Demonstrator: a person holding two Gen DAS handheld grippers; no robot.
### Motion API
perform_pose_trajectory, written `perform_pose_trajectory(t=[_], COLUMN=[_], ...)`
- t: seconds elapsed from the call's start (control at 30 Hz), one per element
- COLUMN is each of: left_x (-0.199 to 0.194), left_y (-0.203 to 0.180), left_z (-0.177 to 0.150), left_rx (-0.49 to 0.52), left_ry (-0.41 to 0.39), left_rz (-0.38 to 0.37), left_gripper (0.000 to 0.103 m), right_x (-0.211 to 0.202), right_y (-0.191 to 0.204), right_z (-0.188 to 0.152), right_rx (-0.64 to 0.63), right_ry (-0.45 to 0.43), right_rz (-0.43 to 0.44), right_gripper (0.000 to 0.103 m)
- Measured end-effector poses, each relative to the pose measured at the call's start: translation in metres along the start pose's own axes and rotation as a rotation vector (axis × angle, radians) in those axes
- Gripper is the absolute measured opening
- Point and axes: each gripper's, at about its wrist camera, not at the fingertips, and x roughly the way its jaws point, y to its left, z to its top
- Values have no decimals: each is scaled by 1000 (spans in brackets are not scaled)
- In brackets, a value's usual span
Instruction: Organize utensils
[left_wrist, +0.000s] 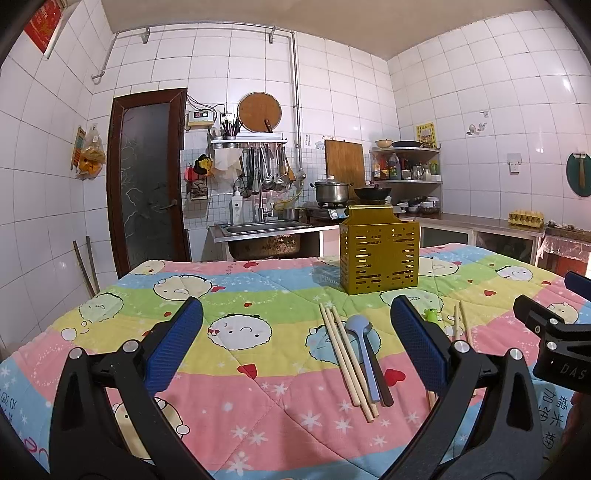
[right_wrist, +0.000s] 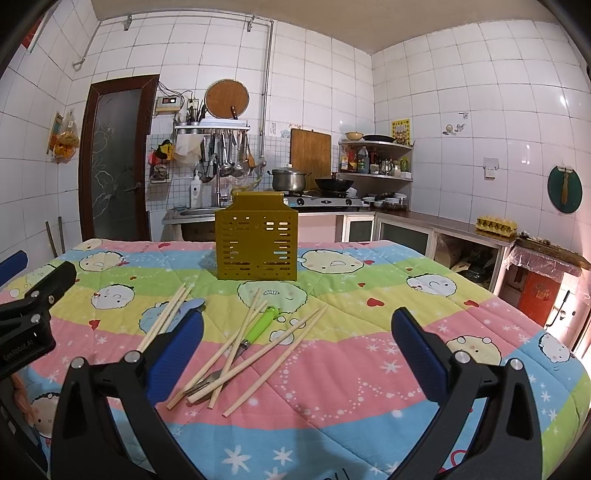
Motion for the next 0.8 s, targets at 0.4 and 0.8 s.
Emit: perform_pose_trajectory(t=[0.4, 0.8], left_x=[-1, -2], left_y=[0, -1], left_z=[0, 1], left_rx=[-1, -1], left_ry=[-3, -6], left_rz=[0, -1], left_gripper=[98, 98], right_x=[0, -2], right_y=[0, 1], right_z=[0, 1], right_rx=[-1, 0], right_ry=[-2, -5], right_rz=[-2, -4], right_gripper=[99, 99])
